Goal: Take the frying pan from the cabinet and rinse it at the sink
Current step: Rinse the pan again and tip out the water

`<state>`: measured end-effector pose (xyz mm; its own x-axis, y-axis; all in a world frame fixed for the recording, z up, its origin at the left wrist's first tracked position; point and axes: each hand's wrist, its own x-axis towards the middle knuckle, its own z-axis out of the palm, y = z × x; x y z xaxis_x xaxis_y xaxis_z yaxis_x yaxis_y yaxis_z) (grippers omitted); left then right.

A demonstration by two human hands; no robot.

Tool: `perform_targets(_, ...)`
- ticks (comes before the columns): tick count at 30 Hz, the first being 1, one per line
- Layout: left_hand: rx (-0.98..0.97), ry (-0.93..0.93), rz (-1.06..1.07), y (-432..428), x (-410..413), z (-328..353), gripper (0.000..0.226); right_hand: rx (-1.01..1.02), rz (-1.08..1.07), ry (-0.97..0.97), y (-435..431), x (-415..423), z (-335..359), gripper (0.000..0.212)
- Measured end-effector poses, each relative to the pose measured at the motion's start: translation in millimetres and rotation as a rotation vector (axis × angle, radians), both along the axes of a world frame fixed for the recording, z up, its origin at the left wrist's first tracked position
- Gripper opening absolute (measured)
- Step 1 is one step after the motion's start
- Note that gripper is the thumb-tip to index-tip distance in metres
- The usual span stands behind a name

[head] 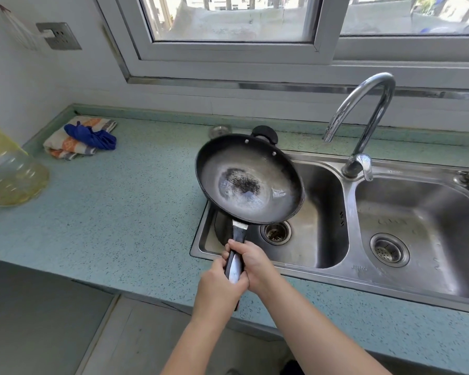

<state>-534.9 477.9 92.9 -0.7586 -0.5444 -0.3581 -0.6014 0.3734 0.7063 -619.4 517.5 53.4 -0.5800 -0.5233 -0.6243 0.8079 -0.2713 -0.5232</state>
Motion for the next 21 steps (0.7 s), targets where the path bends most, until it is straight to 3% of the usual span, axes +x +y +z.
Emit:
perform_targets(13, 0.322, -0.067, 0.036, 8, -4, -10, 0.023, 0.017, 0.016, -0.023, 24, 0, -6, 0.016)
perform_targets(21, 0.235, -0.184, 0.090, 33, -19, -12, 0.041, -0.054, 0.108, -0.179, 46, -9, -5, 0.014)
